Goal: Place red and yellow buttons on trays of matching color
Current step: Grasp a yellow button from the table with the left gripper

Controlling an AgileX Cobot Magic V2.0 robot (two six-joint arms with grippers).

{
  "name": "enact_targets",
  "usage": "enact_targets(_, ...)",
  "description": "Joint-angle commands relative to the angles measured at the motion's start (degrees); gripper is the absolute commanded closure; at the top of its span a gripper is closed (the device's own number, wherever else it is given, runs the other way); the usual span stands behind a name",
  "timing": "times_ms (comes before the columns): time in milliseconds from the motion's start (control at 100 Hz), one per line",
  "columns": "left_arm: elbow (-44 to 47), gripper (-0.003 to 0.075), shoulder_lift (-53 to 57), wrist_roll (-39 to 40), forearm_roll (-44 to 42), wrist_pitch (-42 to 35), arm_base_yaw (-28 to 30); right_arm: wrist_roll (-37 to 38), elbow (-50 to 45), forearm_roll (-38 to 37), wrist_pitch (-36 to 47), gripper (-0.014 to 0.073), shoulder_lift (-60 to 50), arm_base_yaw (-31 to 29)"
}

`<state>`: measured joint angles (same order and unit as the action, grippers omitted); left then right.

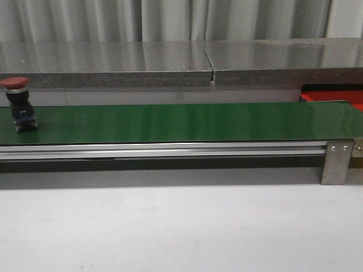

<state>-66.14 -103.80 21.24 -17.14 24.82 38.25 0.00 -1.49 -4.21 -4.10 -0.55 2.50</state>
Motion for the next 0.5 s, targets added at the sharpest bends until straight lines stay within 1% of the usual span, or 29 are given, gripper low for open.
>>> enact_targets(0, -2.24, 0.0068, 0.56, 0.72, -0.53, -1.21, 0.07, -0.43, 0.54, -0.61, 4.79, 0.0654, -0.82, 0.06)
enact_targets(240, -2.47, 0.007, -2.16, 0.72, -0.63, -1.42, 0.07, -0.43, 0.54, -0.61, 4.79, 0.0654, -0.82, 0.06)
enact_targets(310, -2.47, 0.0106, -2.25, 0.72, -0.63, -1.56, 0.07, -0.43, 0.54, -0.61, 4.79, 0.0654, -0.82, 0.06)
enact_targets(380, -2.47, 0.0192, -2.25, 0.72, -0.63, -1.68, 0.07, -0.43, 0.54, -0.61, 4.79, 0.0654, -0.82, 0.06)
enact_targets(490, -2.6, 0.0397, -2.12, 0.72, -0.63, -1.56, 0.07, -0.43, 0.54, -0.61, 4.79, 0.0654, -0.82, 0.06)
